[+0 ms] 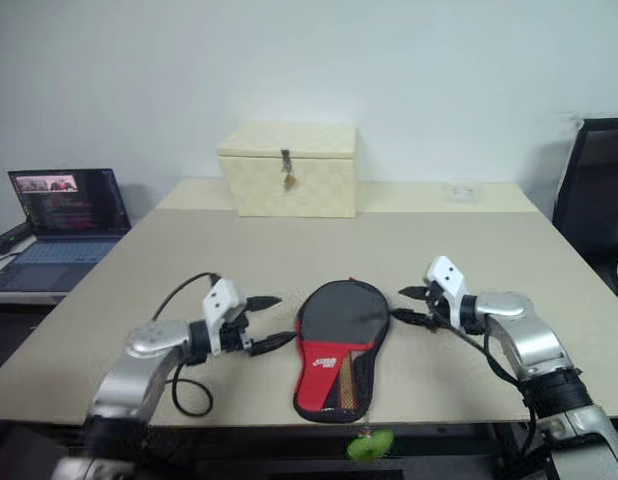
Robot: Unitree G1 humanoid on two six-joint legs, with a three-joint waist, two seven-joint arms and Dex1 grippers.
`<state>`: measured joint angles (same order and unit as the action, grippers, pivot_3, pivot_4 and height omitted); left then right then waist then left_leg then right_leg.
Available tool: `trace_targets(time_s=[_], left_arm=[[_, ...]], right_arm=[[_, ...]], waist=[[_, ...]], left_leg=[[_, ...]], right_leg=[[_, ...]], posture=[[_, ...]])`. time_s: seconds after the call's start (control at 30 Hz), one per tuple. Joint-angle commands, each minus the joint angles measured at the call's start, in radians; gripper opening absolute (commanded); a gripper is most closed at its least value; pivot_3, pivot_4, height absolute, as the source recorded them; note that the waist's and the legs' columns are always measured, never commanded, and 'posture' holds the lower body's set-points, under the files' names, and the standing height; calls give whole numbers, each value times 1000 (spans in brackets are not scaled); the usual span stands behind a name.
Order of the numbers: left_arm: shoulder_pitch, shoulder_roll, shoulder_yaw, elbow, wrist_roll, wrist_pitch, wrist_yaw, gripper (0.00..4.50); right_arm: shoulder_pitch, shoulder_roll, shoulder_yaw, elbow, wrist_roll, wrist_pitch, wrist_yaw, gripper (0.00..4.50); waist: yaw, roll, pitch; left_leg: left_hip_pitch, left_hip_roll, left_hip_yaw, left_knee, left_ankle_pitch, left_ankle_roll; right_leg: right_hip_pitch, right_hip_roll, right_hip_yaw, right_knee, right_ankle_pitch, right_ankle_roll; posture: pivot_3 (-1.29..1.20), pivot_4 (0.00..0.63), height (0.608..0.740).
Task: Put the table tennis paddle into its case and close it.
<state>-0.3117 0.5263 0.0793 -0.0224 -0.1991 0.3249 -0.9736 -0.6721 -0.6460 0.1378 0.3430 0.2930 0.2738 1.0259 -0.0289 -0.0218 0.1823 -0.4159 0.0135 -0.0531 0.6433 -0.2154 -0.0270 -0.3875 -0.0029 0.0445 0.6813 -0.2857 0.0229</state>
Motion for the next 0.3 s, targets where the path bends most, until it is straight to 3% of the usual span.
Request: trace_targets(time_s=[0.03,0.3], left_arm=[[35,30,60,-129,-47,54,54,4500],[-35,81,51,-39,-75,38,59,4500]], right_arm=[[-37,-20,-40,46,-22,-58,31,2759],[26,-90,-69,-58,-40,8,23,2759]], waist=[[2,0,0],[2,2,2]], left_leg=[[0,0,0,0,0,0],[0,-1,2,0,0,0]], right_leg=[[0,0,-1,0,0,0],[1,0,-1,0,0,0]], posture=[[0,150,740],[0,150,740]])
